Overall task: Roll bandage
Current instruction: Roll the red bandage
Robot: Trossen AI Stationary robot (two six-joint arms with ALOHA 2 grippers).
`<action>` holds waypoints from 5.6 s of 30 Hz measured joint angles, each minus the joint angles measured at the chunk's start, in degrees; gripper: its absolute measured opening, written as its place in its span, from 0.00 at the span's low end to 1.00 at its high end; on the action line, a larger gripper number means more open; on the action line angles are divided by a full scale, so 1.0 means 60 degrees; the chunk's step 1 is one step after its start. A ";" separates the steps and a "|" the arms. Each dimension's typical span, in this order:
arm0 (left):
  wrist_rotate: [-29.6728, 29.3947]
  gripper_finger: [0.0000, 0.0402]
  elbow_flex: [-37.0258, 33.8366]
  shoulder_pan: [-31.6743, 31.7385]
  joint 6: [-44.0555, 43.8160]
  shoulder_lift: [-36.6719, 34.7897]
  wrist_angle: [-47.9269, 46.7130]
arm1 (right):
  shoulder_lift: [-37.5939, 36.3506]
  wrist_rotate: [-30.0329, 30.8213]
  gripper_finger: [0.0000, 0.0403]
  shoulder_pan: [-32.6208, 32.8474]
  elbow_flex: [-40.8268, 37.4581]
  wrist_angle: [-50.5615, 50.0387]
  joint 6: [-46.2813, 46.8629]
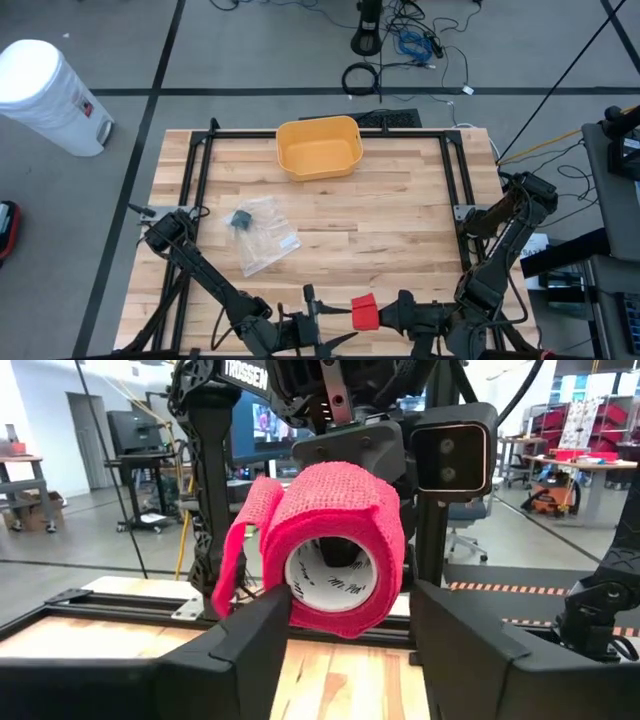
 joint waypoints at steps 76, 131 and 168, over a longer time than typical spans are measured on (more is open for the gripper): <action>-0.1856 0.04 0.0011 -0.0488 1.5403 -0.0047 -0.1161 | -0.0362 -0.0070 0.32 0.0215 0.0609 -0.1805 0.8820; -0.2022 0.07 0.0874 -0.0546 1.6170 -0.0160 -0.4164 | -0.0390 -0.3024 0.32 -0.0816 0.0619 -0.0493 1.0172; -0.1960 0.07 0.0874 -0.0392 1.6274 -0.0149 -0.3728 | -0.0547 -0.1450 0.32 0.0150 0.0616 -0.2156 1.1107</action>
